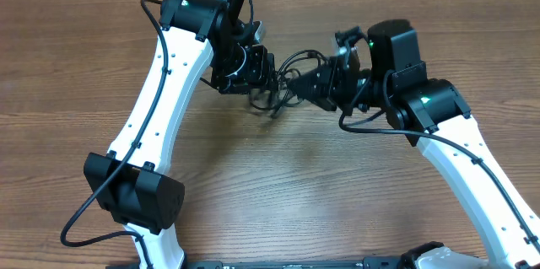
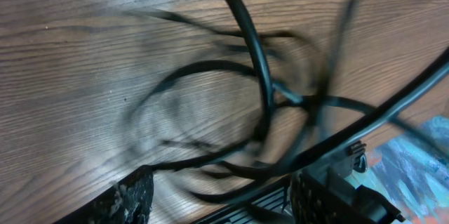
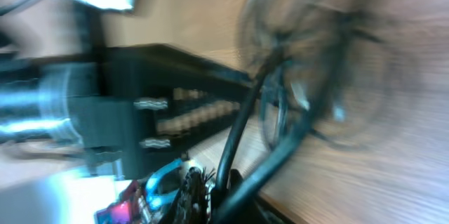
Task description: Untangle cables
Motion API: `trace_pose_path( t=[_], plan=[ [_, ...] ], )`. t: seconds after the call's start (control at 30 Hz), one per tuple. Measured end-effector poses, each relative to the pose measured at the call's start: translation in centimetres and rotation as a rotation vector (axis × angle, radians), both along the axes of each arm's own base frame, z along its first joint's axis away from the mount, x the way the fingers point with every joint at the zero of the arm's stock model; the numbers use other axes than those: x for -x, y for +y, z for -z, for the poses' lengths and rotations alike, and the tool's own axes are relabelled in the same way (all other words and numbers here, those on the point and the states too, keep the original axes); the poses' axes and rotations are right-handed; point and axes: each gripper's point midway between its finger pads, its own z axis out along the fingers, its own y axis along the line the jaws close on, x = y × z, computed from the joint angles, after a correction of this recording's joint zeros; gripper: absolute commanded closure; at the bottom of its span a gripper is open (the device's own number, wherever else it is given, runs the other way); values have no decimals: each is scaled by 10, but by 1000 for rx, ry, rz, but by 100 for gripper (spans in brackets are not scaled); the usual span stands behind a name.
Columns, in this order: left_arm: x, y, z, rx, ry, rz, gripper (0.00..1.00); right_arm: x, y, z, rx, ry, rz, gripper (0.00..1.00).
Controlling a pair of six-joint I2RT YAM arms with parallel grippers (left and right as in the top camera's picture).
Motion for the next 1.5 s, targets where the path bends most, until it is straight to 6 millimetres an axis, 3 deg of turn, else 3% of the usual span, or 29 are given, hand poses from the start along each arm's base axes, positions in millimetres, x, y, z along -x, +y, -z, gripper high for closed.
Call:
trace_pose_path(
  t=[0.07,0.13,0.2,0.27,0.37,0.4,0.5,0.57,0.63,0.73,0.8,0.87,0.93,1.07,1.23,1.3,1.37,1.43,1.5],
  plan=[
    [0,0,0,-2,0,0,36,6,-14,23,91,114,78,96],
    [0,1,1,-6,-2,-1,33,8,-20,35,120,193,131,96],
    [-1,2,1,-14,-5,0,27,3,-14,28,63,201,129,96],
    [-1,3,1,-18,-7,-3,27,-1,3,5,-59,145,55,96],
    [-1,4,2,-25,-5,-4,27,-3,13,-14,-116,44,-26,96],
    [-1,4,2,-27,-4,-4,27,-1,11,-11,-96,30,-34,96],
    [1,5,3,-32,2,-4,26,9,-8,28,76,151,56,96],
    [1,6,3,-35,5,-5,18,11,-16,40,121,224,119,96],
    [0,6,3,-39,1,-7,16,5,-12,35,83,224,128,96],
    [-1,7,4,-46,-4,-11,15,-8,13,-3,-94,108,38,96],
    [-1,8,4,-49,-5,-11,15,-7,21,-17,-150,68,-12,96],
    [0,8,4,-50,-1,-12,15,-4,23,-17,-152,70,-27,96],
    [0,8,4,-52,2,-12,15,2,20,-3,-98,126,0,86],
    [1,9,5,-56,3,-12,14,7,21,16,-30,189,36,93],
    [-7,16,6,-75,-16,-38,9,7,40,-6,-150,159,-50,96],
    [-8,19,6,-80,-14,-49,9,9,43,-11,-169,134,-82,89],
    [-7,20,7,-87,-10,-48,9,9,42,-7,-144,116,-84,68],
    [-6,19,7,-90,-10,-44,8,12,35,7,-86,141,-61,60],
    [-5,19,7,-94,-10,-42,6,13,29,19,-33,167,-30,39]
  ],
)
